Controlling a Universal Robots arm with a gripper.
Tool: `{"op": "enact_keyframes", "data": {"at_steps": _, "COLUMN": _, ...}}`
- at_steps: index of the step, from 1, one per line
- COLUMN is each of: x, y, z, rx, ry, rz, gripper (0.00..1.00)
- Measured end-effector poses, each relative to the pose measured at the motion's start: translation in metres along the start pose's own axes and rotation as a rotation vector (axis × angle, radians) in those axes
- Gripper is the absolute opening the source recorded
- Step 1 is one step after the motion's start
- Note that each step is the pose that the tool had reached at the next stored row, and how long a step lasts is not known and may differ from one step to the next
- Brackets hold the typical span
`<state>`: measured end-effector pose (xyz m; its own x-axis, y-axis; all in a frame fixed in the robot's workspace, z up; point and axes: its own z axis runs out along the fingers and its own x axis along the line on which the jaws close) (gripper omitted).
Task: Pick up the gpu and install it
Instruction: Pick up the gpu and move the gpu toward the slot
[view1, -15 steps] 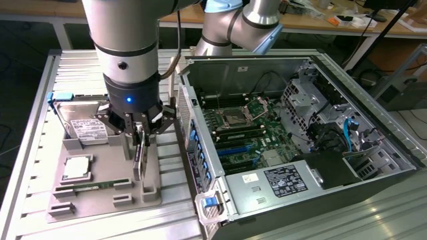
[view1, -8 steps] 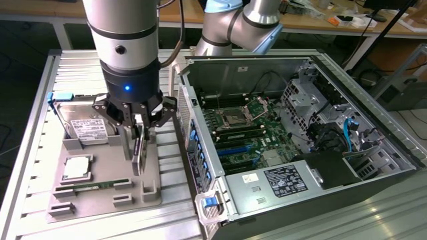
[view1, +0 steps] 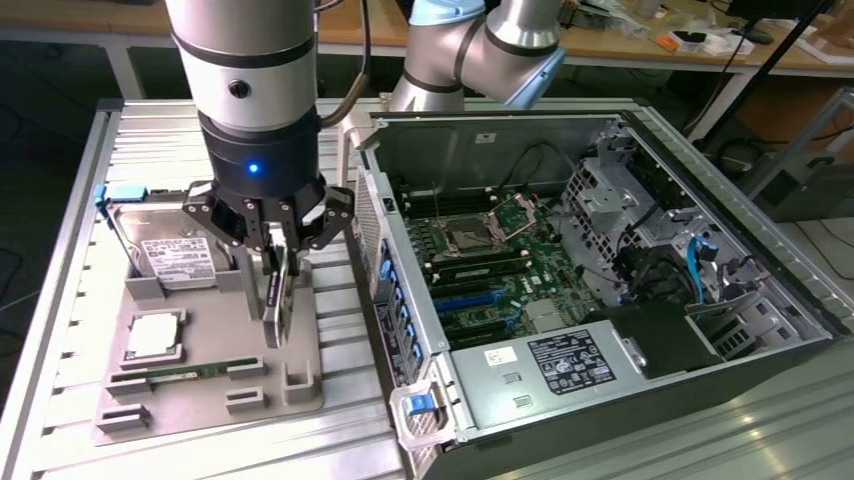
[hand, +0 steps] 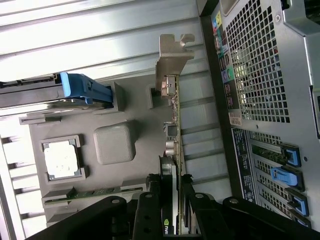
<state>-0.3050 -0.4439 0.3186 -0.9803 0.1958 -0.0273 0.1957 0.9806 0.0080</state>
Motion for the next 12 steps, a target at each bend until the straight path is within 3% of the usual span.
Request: {"op": "enact_keyframes", "data": {"at_steps": 12, "x": -0.0002, "y": 0.0001, "z": -0.0061, "rx": 0.0, "ry": 0.0, "rz": 0.0, "gripper": 0.27}}
